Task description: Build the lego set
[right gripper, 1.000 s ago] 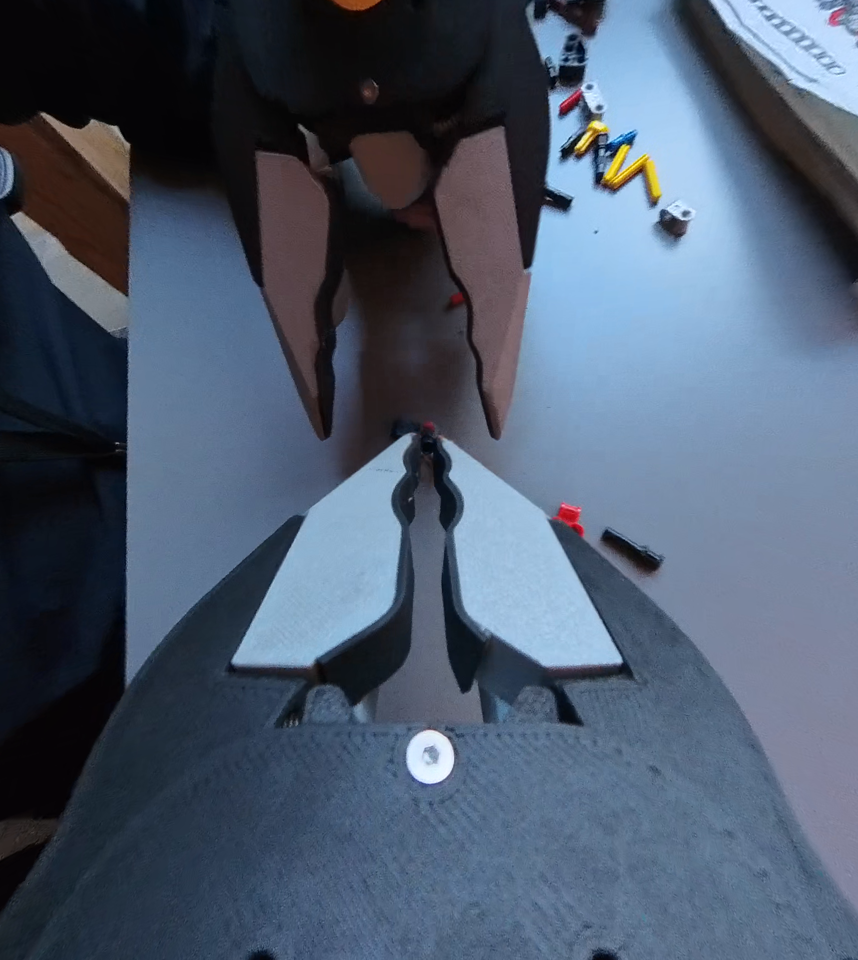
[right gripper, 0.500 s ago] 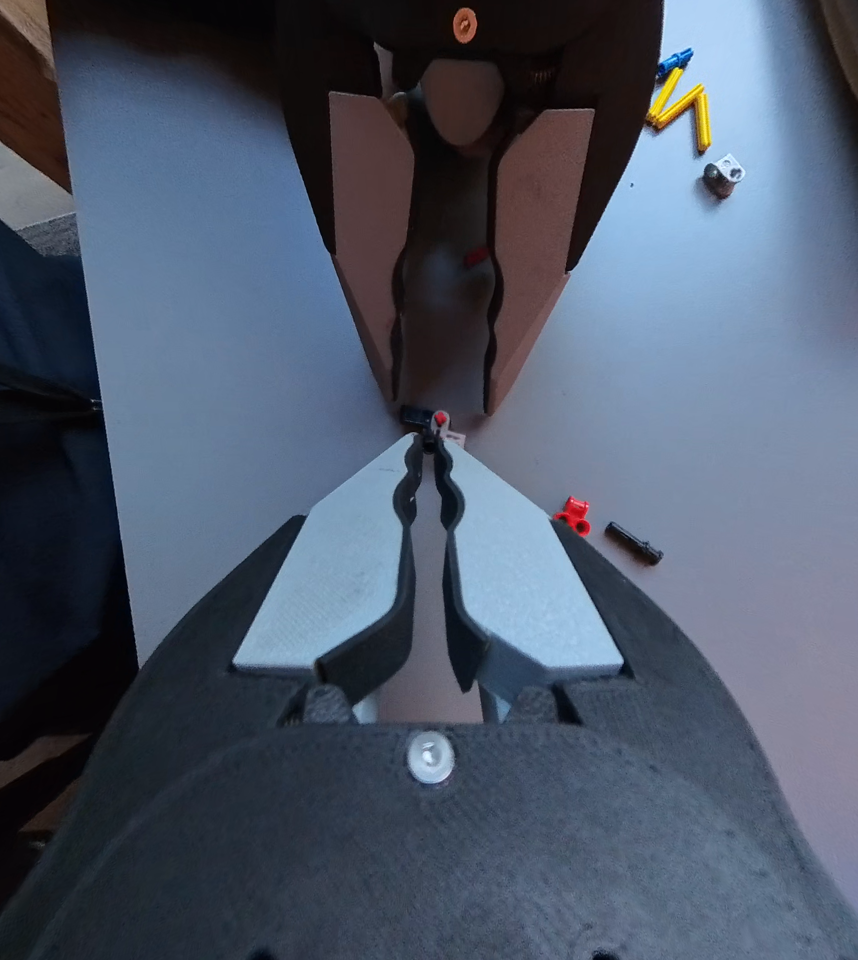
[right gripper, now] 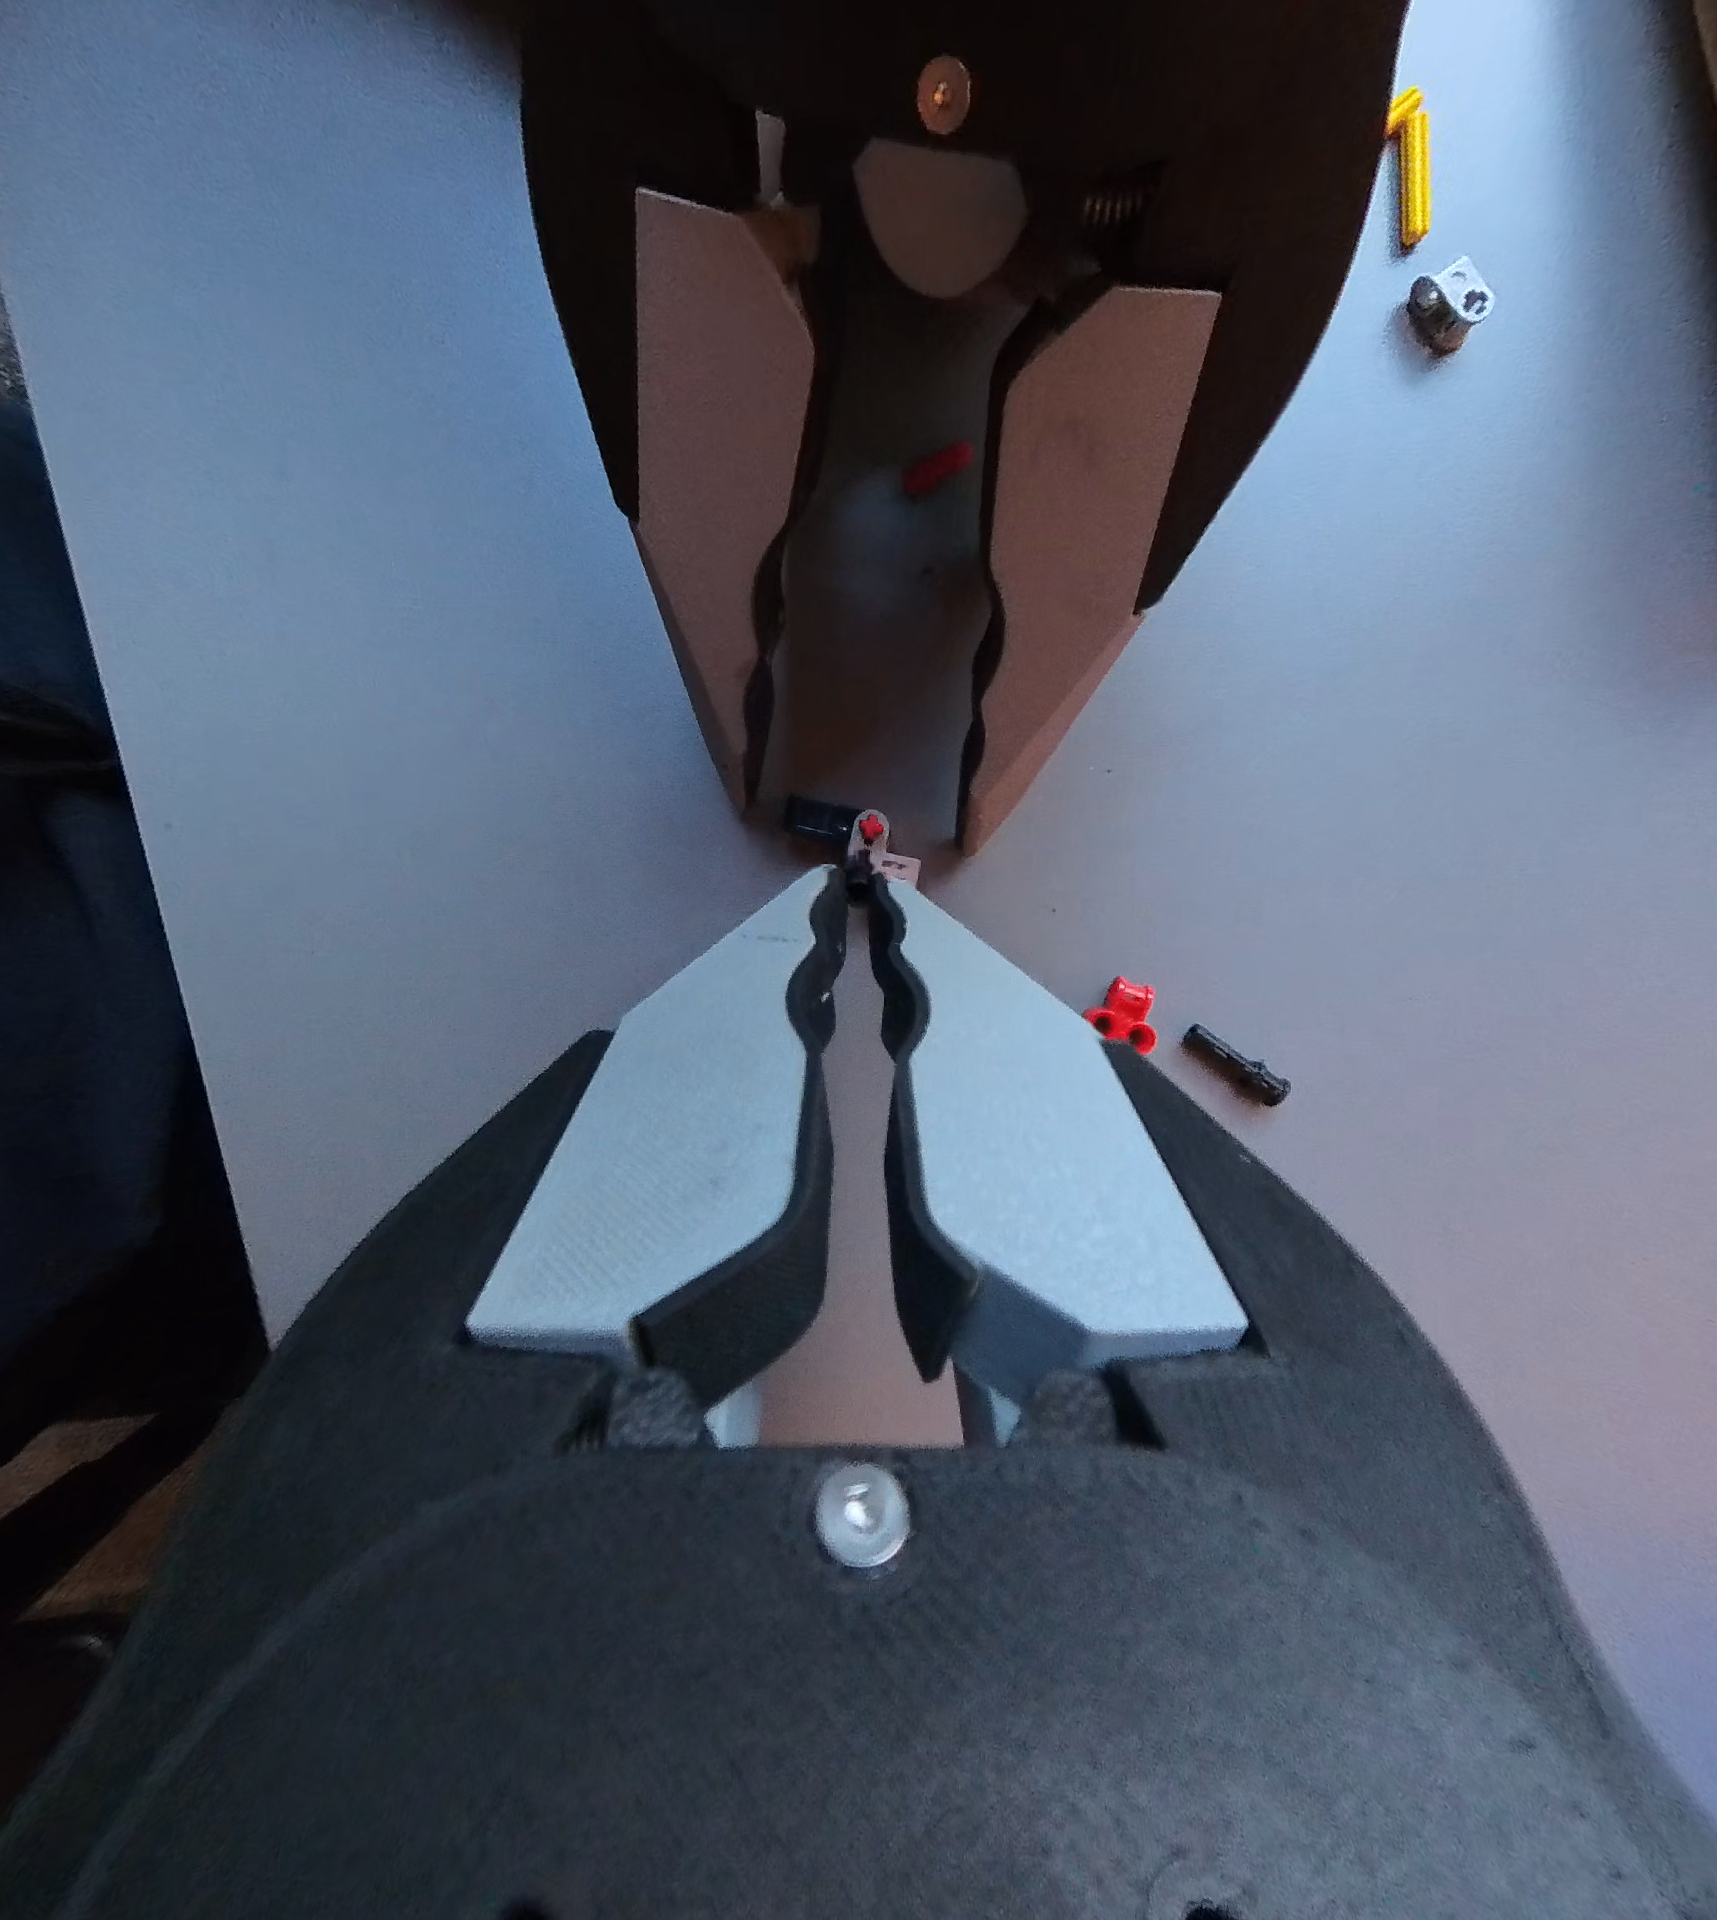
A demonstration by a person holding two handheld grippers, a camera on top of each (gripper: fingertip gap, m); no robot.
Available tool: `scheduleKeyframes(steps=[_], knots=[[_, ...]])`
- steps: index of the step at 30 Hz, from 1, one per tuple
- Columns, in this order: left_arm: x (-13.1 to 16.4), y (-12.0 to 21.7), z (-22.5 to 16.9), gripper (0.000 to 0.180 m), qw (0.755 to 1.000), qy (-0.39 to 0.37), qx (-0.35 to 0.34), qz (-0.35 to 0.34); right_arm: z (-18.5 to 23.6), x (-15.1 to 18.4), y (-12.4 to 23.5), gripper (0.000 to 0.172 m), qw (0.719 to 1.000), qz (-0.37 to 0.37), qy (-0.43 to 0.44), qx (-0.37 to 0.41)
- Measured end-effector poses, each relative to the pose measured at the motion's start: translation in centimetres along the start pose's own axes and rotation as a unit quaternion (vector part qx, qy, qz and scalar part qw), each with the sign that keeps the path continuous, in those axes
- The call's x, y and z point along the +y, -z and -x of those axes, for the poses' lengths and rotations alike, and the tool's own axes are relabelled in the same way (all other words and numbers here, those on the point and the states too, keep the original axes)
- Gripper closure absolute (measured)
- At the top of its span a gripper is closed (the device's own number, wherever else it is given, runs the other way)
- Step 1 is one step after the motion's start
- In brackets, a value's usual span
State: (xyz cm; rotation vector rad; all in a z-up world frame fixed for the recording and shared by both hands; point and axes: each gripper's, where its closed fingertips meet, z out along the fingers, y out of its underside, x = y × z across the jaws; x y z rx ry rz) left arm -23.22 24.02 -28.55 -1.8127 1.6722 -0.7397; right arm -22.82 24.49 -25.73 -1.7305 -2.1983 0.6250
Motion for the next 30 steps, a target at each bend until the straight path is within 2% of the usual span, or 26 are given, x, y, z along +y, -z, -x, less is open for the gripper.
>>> scheduleKeyframes(steps=[5,9,13,18,30], knots=[[-0.08,-0.03,0.14,0.138,1.000,0.010,-0.001,-0.002,-0.20,0.16,-0.25,0.170,1.000,0.011,0.003,0.005],[-0.10,-0.05,0.36,0.150,1.000,0.015,-0.006,-0.002,-0.19,0.39,-0.26,0.170,1.000,0.016,0.005,0.007],[-0.11,-0.07,0.44,0.152,1.000,0.018,-0.007,-0.002,-0.23,0.48,-0.21,0.170,1.000,0.024,0.012,0.013],[-0.27,-0.20,0.13,0.140,1.000,0.016,0.001,-0.003,-0.29,0.47,-0.18,0.170,0.999,0.031,0.020,0.017],[-0.29,-0.22,0.06,0.138,1.000,0.016,0.001,-0.003,-0.48,-0.13,0.16,0.170,0.999,0.017,0.014,0.025]])
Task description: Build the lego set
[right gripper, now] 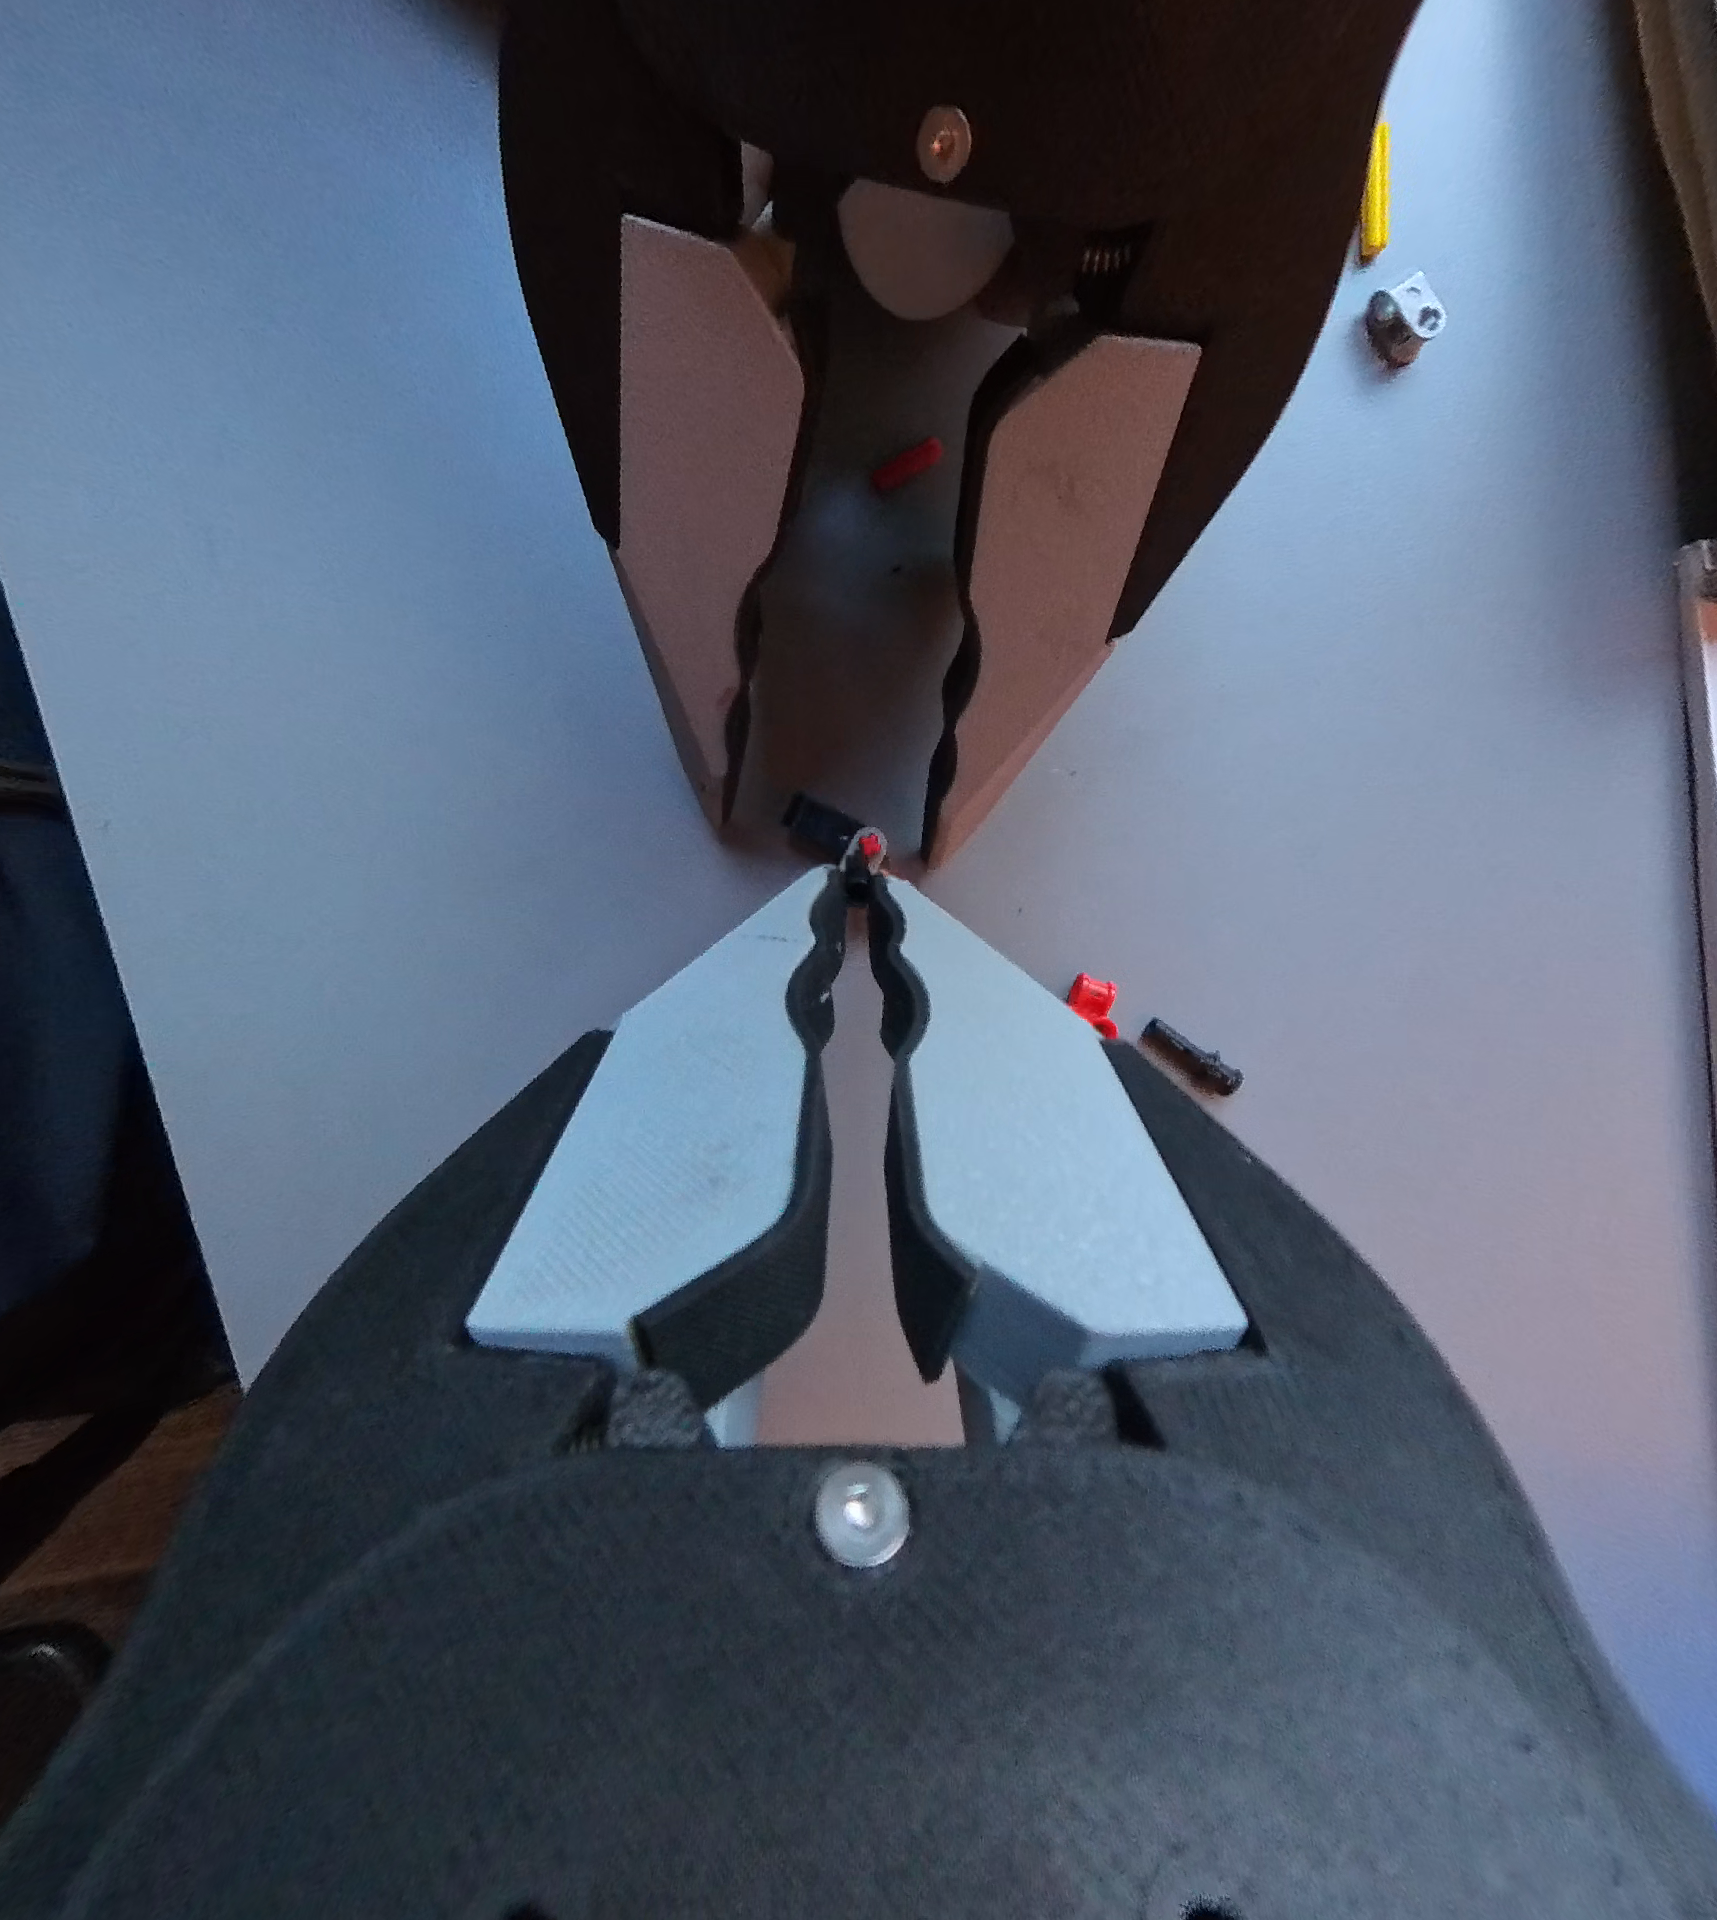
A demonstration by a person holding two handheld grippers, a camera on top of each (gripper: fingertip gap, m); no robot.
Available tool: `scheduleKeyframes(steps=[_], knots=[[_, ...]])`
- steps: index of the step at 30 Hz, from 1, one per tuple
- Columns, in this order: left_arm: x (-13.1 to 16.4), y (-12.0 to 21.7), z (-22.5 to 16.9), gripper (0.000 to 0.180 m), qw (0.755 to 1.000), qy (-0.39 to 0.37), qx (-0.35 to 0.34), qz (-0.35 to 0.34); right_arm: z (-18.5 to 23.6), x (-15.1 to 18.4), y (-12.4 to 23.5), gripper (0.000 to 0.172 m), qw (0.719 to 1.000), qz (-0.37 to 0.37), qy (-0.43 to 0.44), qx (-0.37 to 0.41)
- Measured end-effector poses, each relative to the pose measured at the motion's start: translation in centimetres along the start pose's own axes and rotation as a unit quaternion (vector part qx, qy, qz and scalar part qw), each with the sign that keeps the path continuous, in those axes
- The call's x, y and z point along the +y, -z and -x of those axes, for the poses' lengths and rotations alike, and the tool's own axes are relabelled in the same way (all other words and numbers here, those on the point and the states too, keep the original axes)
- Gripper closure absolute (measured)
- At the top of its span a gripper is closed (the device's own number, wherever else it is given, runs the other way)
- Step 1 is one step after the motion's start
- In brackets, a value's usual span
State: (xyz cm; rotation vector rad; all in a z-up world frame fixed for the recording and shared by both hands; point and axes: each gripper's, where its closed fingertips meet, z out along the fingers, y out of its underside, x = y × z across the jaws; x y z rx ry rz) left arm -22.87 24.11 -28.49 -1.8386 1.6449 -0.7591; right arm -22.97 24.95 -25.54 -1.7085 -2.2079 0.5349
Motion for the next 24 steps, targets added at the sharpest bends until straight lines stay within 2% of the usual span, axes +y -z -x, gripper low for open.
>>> scheduleKeyframes(steps=[12,24], knots=[[0.10,0.18,-0.07,0.131,1.000,0.014,0.003,0.000,0.07,0.35,0.65,0.170,1.000,-0.008,-0.009,0.012],[0.67,0.59,-0.30,0.130,0.999,0.006,-0.008,0.034,0.04,0.57,0.73,0.170,1.000,-0.012,-0.019,0.015]])
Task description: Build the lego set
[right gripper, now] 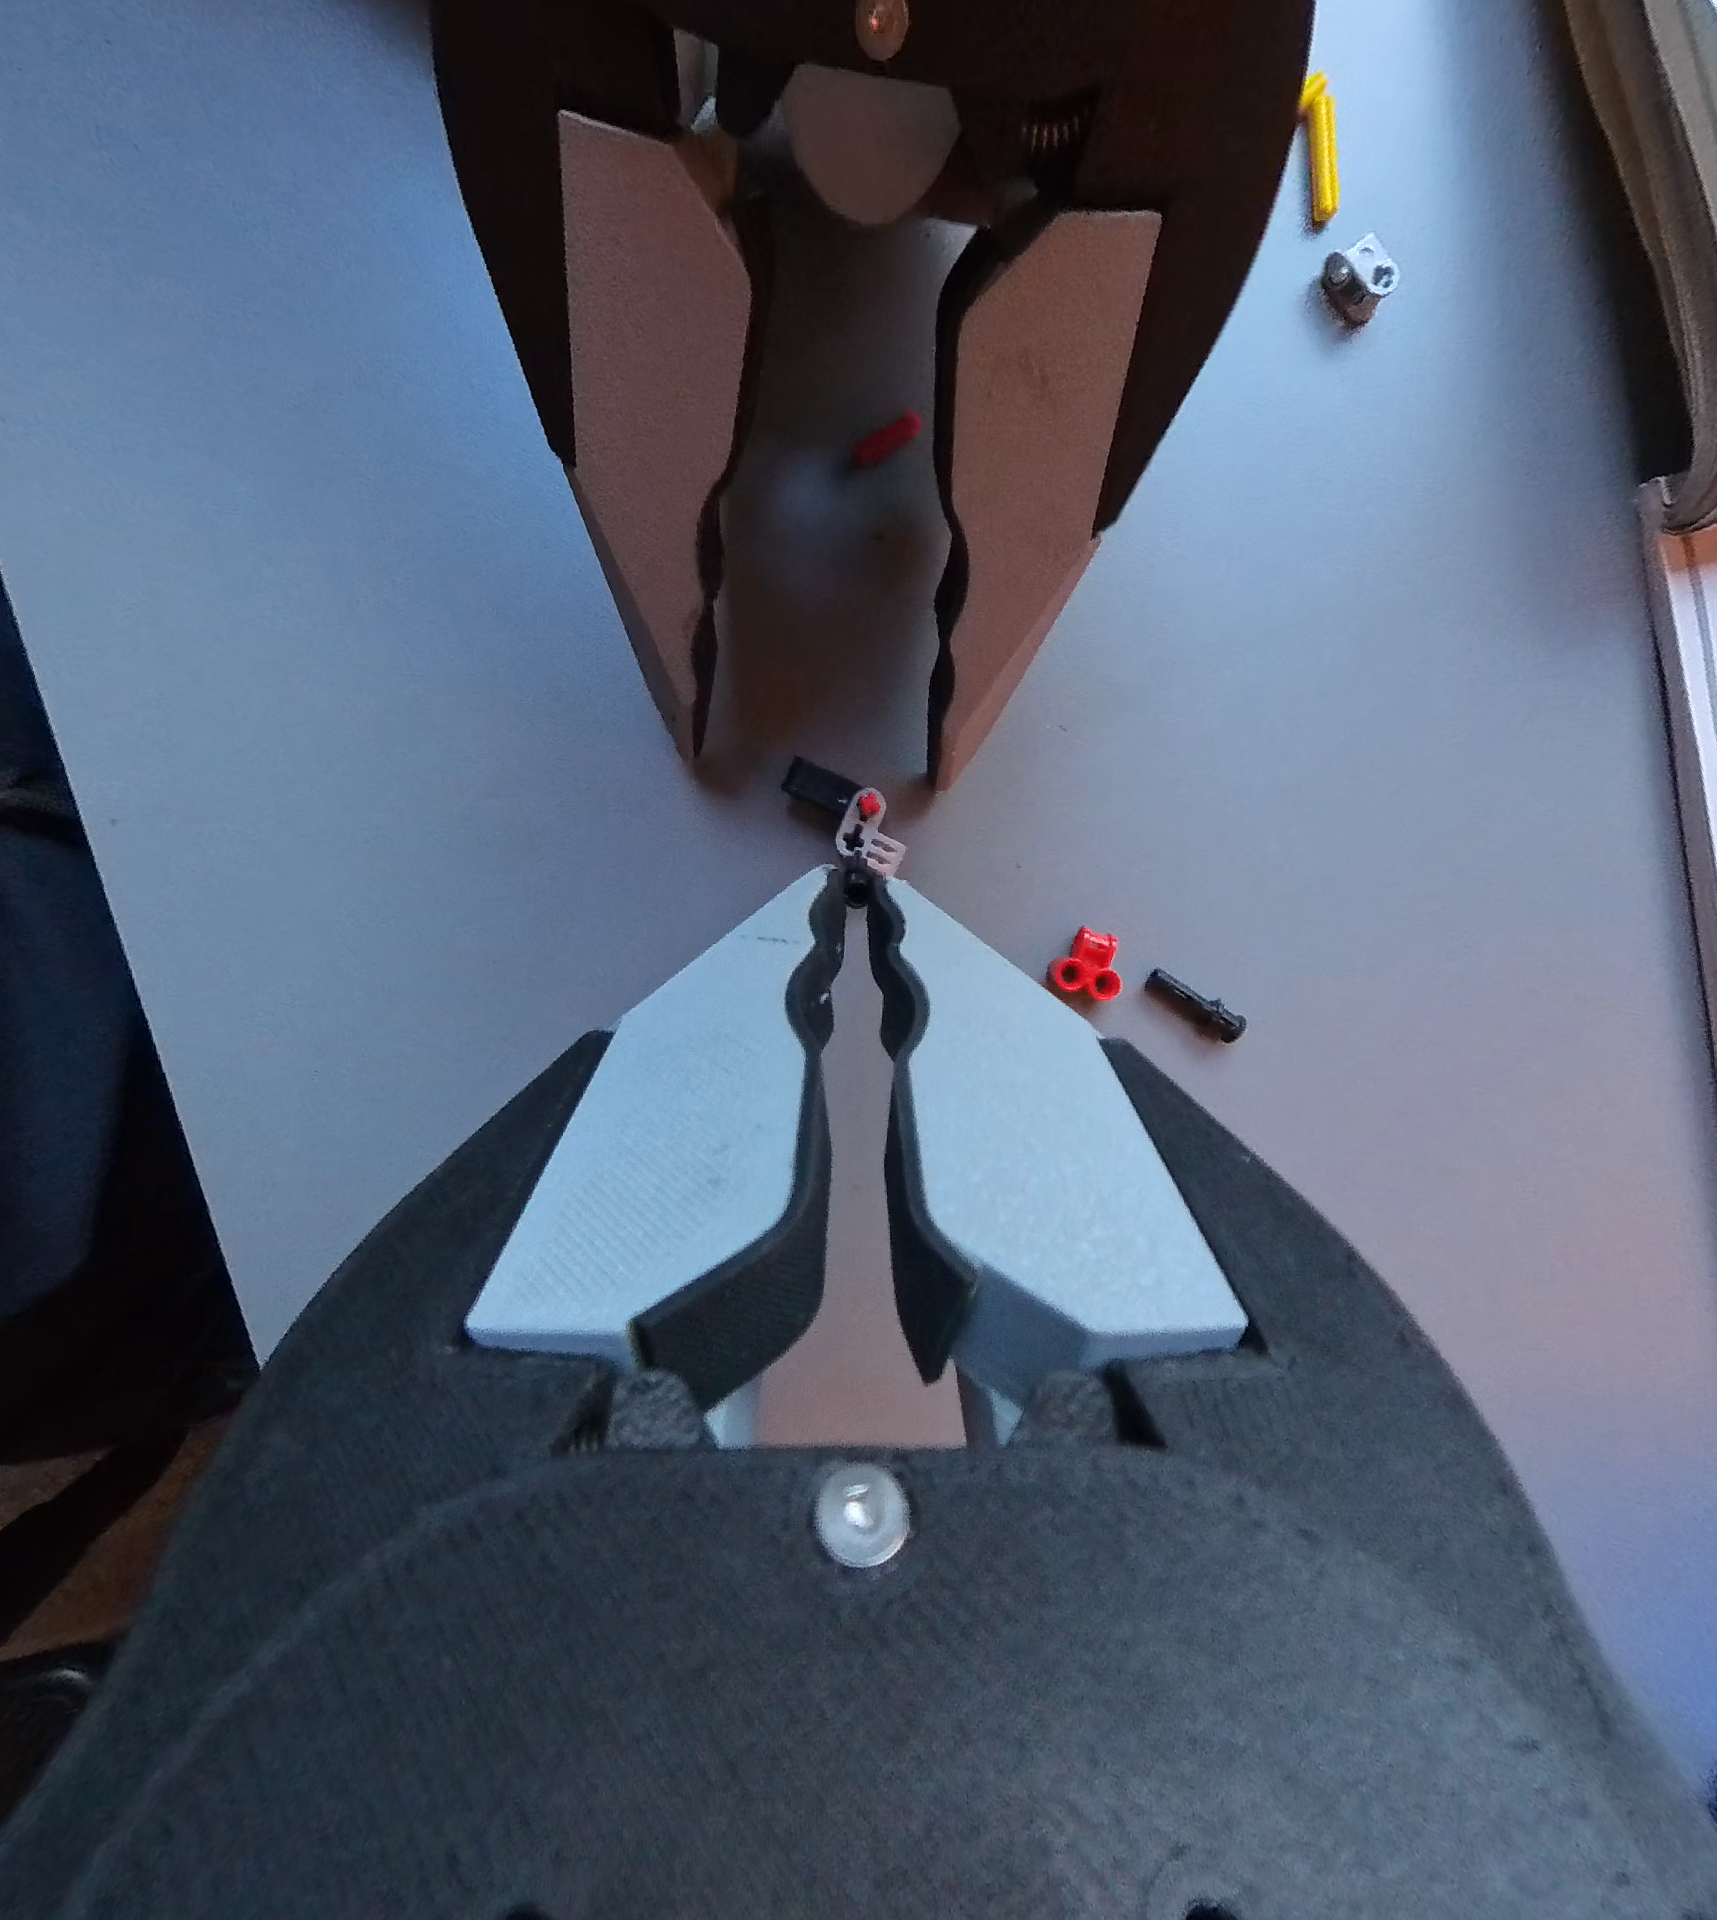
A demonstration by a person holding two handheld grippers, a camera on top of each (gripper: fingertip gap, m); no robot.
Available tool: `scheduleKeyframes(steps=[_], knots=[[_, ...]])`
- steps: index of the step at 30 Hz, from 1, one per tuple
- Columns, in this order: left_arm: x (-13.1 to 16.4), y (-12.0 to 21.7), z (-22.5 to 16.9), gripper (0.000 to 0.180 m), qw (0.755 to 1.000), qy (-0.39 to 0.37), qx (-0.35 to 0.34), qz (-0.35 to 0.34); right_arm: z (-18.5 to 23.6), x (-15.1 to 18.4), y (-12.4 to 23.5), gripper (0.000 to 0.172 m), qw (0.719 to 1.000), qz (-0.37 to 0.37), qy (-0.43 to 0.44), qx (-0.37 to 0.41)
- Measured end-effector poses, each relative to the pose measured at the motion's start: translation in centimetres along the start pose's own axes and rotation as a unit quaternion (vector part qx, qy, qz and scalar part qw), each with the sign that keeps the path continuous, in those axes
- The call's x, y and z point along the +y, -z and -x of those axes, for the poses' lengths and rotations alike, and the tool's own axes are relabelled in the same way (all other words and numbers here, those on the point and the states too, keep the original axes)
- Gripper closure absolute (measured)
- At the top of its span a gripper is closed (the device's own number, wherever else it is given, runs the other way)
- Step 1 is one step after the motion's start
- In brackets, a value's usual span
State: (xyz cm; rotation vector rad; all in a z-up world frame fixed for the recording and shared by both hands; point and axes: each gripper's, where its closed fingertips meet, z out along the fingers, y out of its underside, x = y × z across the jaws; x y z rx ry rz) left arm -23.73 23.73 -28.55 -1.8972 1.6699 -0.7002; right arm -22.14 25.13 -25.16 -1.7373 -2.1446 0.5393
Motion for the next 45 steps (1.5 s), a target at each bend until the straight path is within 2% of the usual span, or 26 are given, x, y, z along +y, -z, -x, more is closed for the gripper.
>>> scheduleKeyframes(steps=[16,28,33,37,42,45], knots=[[0.2,0.2,-0.6,0.130,1.000,-0.003,0.000,0.023,-0.1,0.4,0.1,0.170,1.000,-0.002,-0.014,0.006],[-0.4,-0.4,-2.9,0.132,0.999,-0.016,0.040,0.027,-0.2,0.5,0.6,0.170,0.999,-0.017,-0.029,0.005],[-0.9,0.5,-2.5,0.143,0.999,-0.010,0.044,0.000,-0.2,0.5,0.8,0.170,0.998,-0.044,-0.044,-0.012],[-0.4,1.5,0.1,0.136,1.000,0.012,-0.007,-0.004,-0.3,0.8,0.9,0.171,0.998,-0.049,-0.043,-0.008],[-0.9,-0.1,1.2,0.108,0.999,-0.001,-0.049,-0.008,-0.1,0.1,0.6,0.170,0.999,-0.045,-0.008,-0.004],[-1.0,-1.0,0.7,0.114,0.999,0.004,-0.037,-0.008,-0.2,-0.1,0.3,0.170,0.999,-0.038,0.028,0.005]])
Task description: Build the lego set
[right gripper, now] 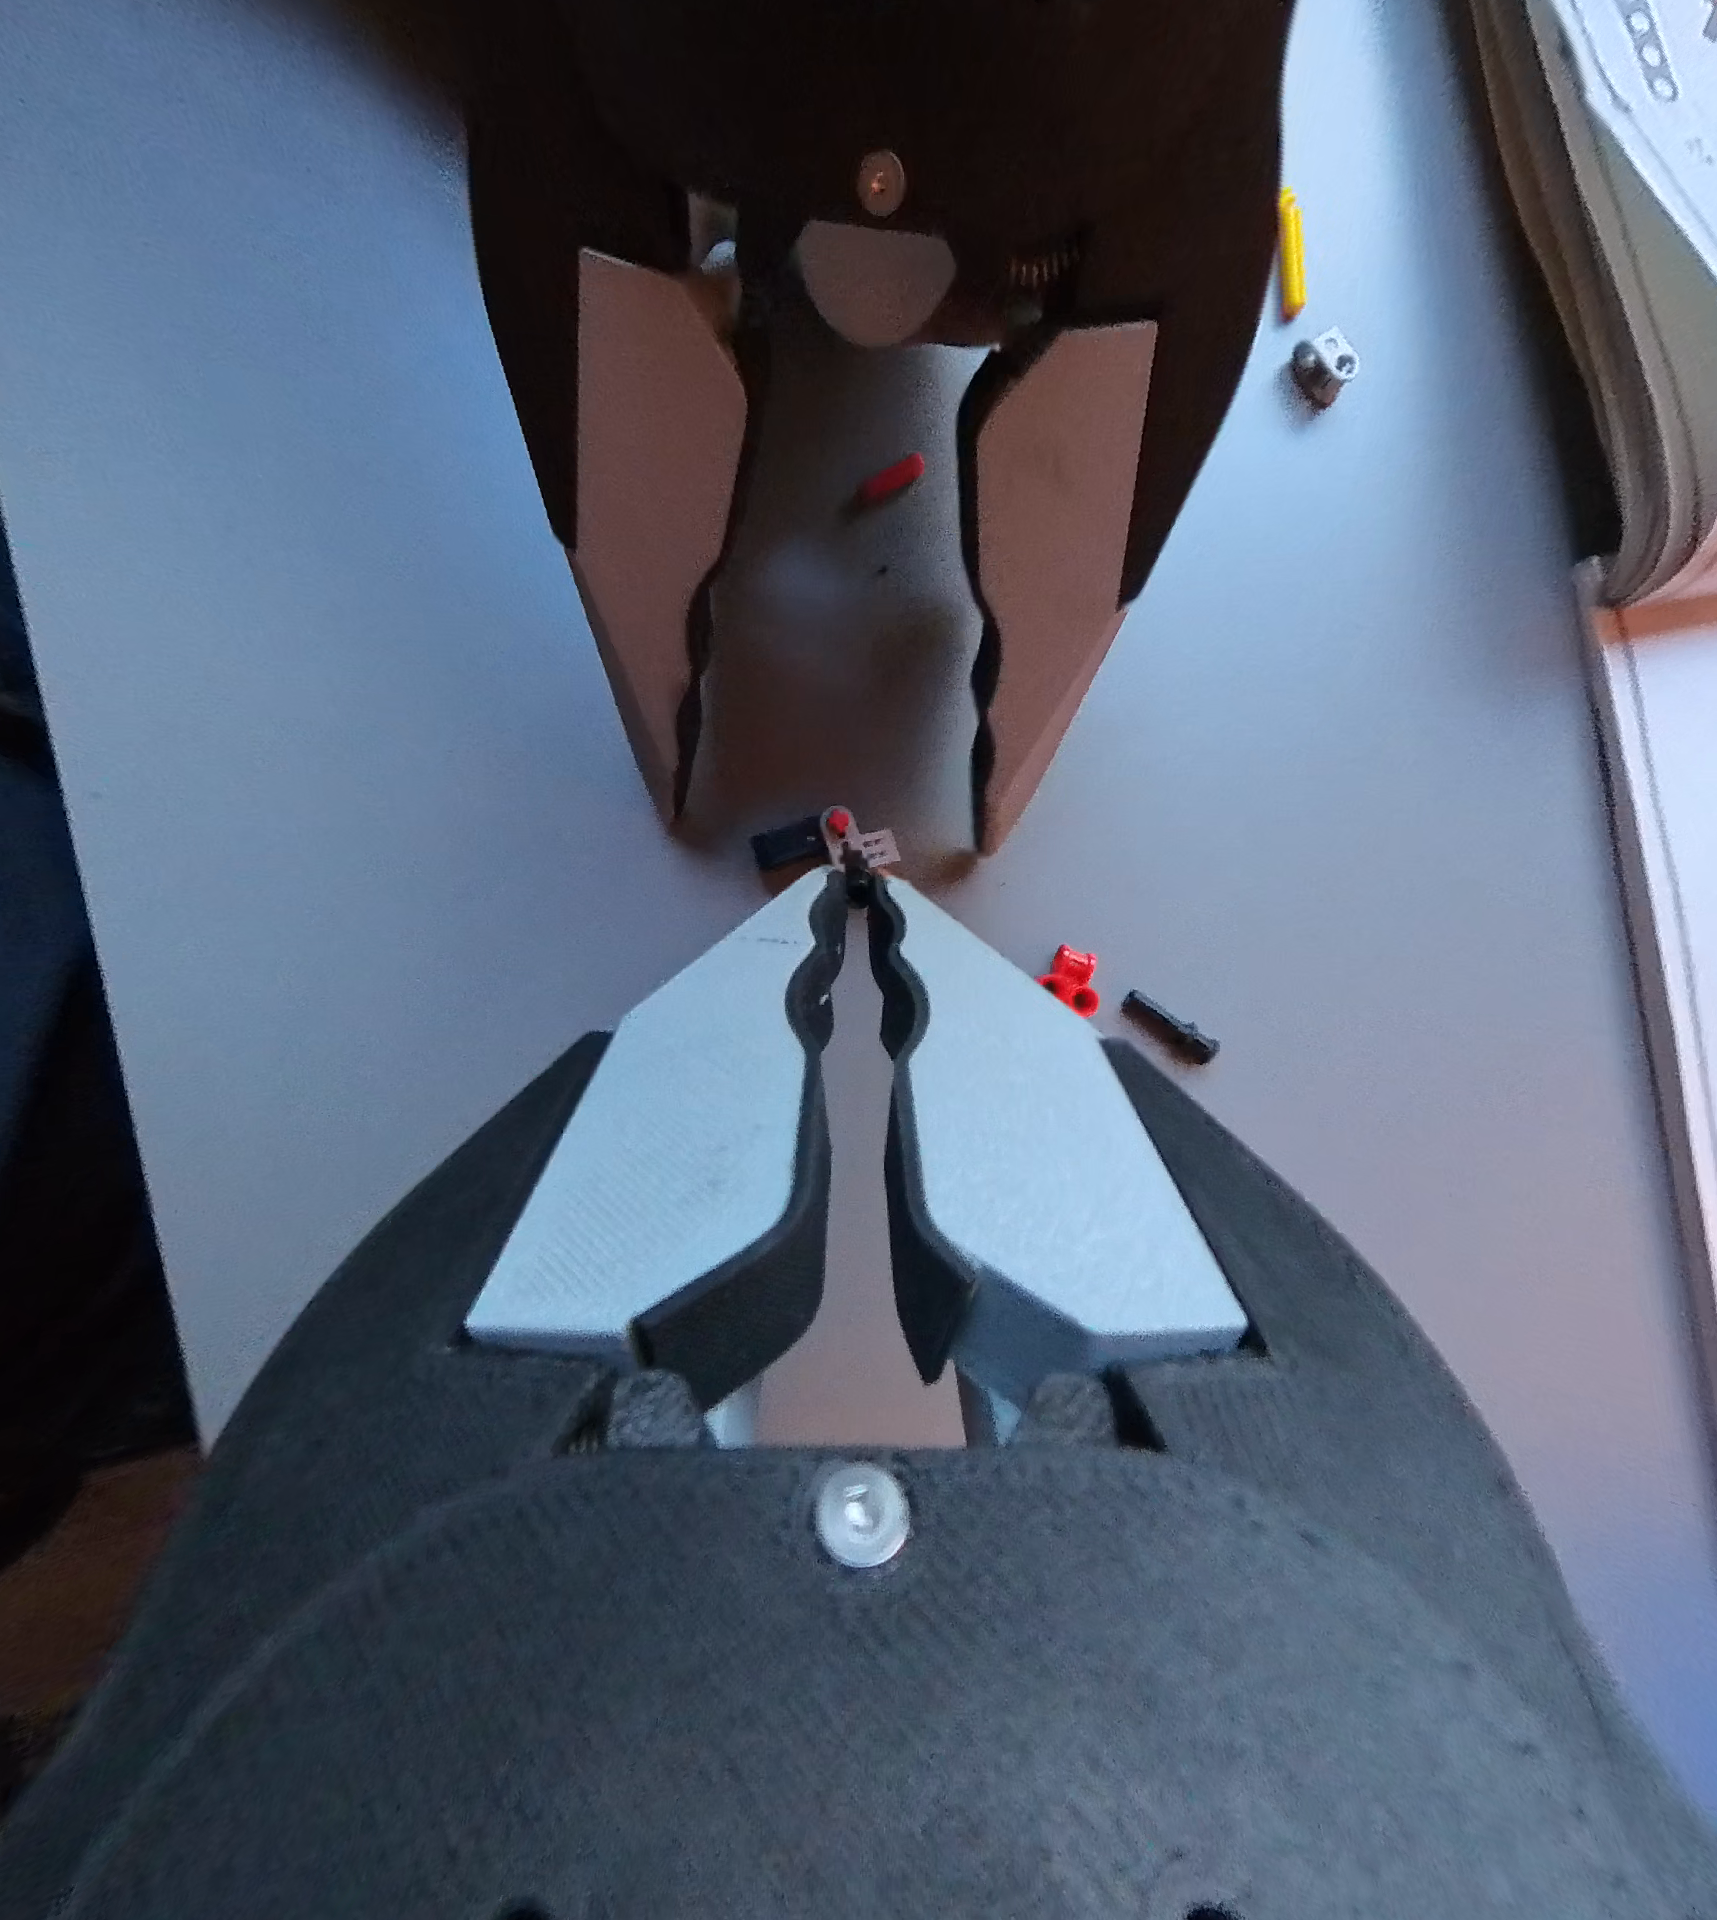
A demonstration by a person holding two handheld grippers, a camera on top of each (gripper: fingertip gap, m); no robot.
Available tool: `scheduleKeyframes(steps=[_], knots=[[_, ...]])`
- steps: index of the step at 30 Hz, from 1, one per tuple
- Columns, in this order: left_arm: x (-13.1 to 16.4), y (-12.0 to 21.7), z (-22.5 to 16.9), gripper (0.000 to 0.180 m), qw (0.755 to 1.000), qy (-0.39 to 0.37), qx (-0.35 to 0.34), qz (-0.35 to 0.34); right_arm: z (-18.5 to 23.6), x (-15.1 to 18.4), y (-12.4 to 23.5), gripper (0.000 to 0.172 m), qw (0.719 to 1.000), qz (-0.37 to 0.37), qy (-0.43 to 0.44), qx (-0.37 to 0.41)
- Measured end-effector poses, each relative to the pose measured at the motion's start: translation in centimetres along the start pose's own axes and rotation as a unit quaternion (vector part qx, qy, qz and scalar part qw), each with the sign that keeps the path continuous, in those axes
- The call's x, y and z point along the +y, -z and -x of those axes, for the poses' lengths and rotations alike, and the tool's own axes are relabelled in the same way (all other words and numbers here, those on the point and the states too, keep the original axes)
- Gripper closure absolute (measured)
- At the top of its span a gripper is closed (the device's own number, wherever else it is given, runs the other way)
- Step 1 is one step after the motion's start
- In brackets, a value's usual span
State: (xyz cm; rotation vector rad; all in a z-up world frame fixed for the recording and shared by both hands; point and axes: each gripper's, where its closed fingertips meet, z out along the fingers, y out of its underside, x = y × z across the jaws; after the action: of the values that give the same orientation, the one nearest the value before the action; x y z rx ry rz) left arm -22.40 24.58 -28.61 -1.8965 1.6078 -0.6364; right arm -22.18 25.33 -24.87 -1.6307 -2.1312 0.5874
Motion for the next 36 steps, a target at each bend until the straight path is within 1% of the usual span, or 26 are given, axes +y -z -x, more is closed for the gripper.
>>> scheduleKeyframes(steps=[3,6,8,12,22,36], knots=[[-0.3,-0.3,0.2,0.127,1.000,0.019,-0.005,-0.010,0.1,-0.1,-0.2,0.170,0.999,0.002,0.049,0.002],[-0.4,-0.4,0.4,0.131,0.999,0.024,-0.011,-0.018,0.1,-0.2,-0.2,0.170,0.996,-0.004,0.090,0.006],[-0.5,-0.4,0.4,0.133,0.999,0.026,-0.014,-0.021,0.0,-0.2,-0.2,0.171,0.995,0.001,0.104,0.010],[-0.6,-0.5,-0.2,0.145,1.000,0.017,-0.005,-0.023,0.1,0.2,-0.4,0.171,0.993,0.018,0.119,0.008],[-0.7,-0.6,-0.5,0.146,1.000,0.013,0.009,-0.025,0.5,0.4,-1.0,0.171,0.987,0.042,0.155,0.002],[-0.6,-0.5,-0.5,0.146,1.000,0.009,0.012,-0.026,0.7,0.3,-1.3,0.170,0.983,0.074,0.165,-0.022]])
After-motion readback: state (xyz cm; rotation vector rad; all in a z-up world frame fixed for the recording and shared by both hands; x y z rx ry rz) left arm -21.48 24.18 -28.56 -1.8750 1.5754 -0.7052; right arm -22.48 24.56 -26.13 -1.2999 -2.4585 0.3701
